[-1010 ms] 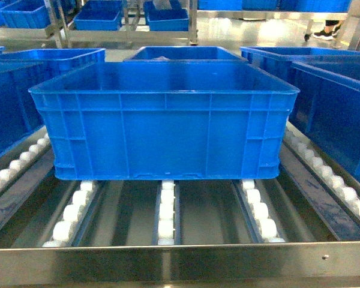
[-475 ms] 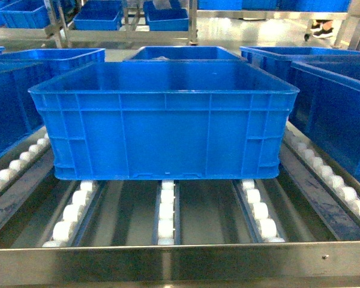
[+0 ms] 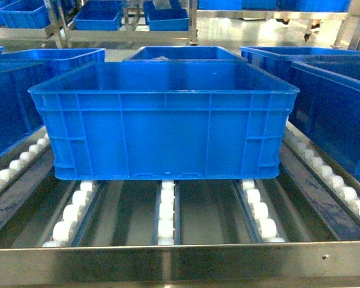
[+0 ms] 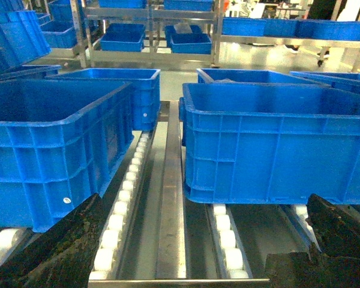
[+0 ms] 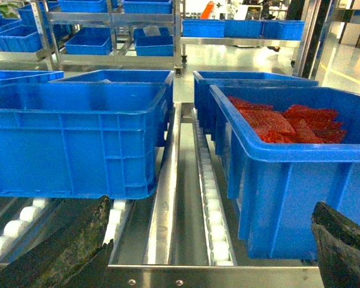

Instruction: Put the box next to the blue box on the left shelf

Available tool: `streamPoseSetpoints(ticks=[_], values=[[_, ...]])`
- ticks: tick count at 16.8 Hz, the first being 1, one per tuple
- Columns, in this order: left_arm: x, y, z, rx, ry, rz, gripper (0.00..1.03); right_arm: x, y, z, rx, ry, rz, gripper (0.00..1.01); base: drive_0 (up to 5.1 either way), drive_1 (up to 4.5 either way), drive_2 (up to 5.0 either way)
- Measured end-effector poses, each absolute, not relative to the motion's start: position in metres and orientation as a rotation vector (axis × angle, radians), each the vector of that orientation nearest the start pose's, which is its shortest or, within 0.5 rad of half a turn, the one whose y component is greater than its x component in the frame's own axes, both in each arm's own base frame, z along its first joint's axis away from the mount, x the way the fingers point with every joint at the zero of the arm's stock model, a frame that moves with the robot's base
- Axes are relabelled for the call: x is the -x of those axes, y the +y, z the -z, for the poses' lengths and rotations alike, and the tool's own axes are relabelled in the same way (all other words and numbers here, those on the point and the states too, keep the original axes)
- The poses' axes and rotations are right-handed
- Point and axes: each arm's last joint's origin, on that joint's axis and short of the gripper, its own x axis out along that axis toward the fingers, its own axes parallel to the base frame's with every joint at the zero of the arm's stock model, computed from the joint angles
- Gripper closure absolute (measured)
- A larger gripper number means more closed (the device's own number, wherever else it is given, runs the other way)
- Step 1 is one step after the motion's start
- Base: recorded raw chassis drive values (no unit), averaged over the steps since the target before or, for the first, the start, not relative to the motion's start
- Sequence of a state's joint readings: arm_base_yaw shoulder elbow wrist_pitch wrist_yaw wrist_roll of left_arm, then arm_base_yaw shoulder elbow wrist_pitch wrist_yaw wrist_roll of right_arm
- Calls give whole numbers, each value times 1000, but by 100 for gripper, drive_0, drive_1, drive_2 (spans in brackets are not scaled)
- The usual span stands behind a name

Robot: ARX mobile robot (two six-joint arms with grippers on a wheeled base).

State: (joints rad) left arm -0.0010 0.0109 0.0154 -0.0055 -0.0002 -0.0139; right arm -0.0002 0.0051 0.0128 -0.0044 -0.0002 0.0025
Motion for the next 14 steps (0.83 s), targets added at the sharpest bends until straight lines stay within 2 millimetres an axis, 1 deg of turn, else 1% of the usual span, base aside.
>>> streamPoseSetpoints(ticks=[14], values=[[-97, 0, -167, 14, 1, 1, 5, -97, 0, -167, -2, -3, 0, 3, 0, 0, 0]])
